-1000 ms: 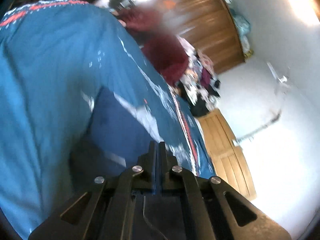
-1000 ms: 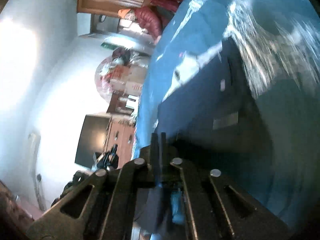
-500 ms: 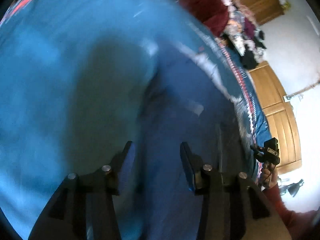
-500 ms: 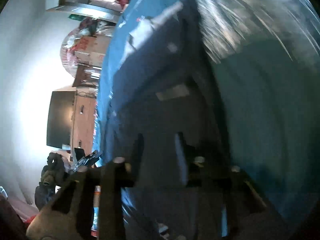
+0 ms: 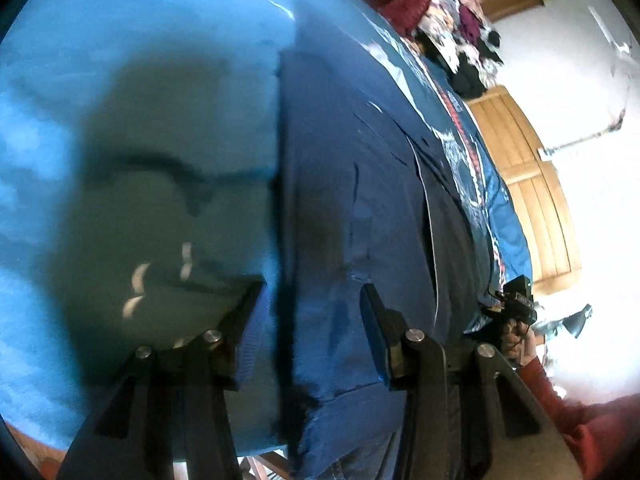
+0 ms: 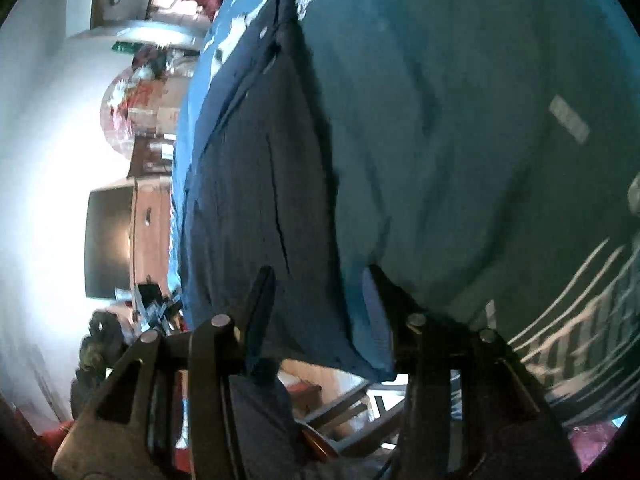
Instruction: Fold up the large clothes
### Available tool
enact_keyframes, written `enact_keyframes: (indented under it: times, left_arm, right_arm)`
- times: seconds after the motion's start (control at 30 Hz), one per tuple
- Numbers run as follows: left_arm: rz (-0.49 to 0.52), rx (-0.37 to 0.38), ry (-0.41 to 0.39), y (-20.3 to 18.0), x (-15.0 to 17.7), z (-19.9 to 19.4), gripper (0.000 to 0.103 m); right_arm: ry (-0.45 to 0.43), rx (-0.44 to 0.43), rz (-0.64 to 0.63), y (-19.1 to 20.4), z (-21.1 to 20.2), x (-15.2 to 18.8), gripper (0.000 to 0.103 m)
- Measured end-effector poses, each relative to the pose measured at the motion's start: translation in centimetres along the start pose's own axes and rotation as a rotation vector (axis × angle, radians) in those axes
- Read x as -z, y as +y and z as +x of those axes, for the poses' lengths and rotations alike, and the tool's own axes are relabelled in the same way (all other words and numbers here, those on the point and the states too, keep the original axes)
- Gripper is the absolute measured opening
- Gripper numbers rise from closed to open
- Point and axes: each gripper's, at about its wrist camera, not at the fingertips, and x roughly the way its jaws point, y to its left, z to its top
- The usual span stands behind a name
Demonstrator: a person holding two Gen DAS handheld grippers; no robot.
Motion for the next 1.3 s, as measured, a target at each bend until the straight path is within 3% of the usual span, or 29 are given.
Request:
enact_keyframes:
  times: [0.2,0.67,0.7,0.73,0.77,0.8,0.83,0.9,1.0,1.13,1.23,1.3]
  left_arm:
    - [0.005,0.001,0.016,-1.1,-0.4,1.4,0.047]
    - [0.144,-0.083,0.052,-3.4,-0.3,2.8,0.047]
    - [0.156,-0.098,0.053,-3.5,-0.2,2.9,0.044]
    - [0.158,-0.111,0.051,-3.3,-0.1,2.8,0.026]
    - [0.140,-0.109,0.058,-3.1,0.0,2.8,0.006]
    - [0.129,-0.110,0.053,-3.0,0.1,2.7,0.005]
    - [0.130,-0.119,0.042,-3.3,0.3,2.6,0.003]
    - [0.081,-0.077,0.003,-4.4,0.3,1.7,0.001]
    - [-0.012,0.075,-0.111,-6.0,-1.6,-1.0,0.001]
    - [-0.065,0.224,-0.217,-8.4,-8.1,-2.4,0.001]
    - [-0.092,0.201,-0.247,-8.9,-15.3,-0.7,0.002]
    - [-0.163,0.185,-0.250,-7.5,-20.2,1.8,0.003]
  right_arm:
    - [0.042,0.041,-0.075,1.2,2.5,0.0,0.045]
    - [0.075,0.008,-0.131,1.2,3.3,1.2,0.045]
    - [0.071,0.015,-0.138,1.3,3.3,1.4,0.045]
    - [0.068,0.025,-0.144,1.4,3.2,1.6,0.042]
    - [0.061,0.051,-0.155,1.7,3.1,1.8,0.024]
    - [0.054,0.083,-0.170,2.1,3.1,2.0,0.011]
    - [0.041,0.080,-0.171,2.5,2.7,2.2,0.006]
    - [-0.001,-0.004,-0.173,4.0,1.0,2.8,0.005]
    - [-0.061,-0.174,-0.154,6.9,-1.8,2.5,0.002]
    - [-0.081,-0.246,-0.142,10.1,-2.9,-3.8,0.002]
    - [-0.125,-0.252,-0.116,10.8,-2.4,-11.5,0.002]
    - [-0.144,-0.235,-0.076,9.8,-1.2,-16.7,0.002]
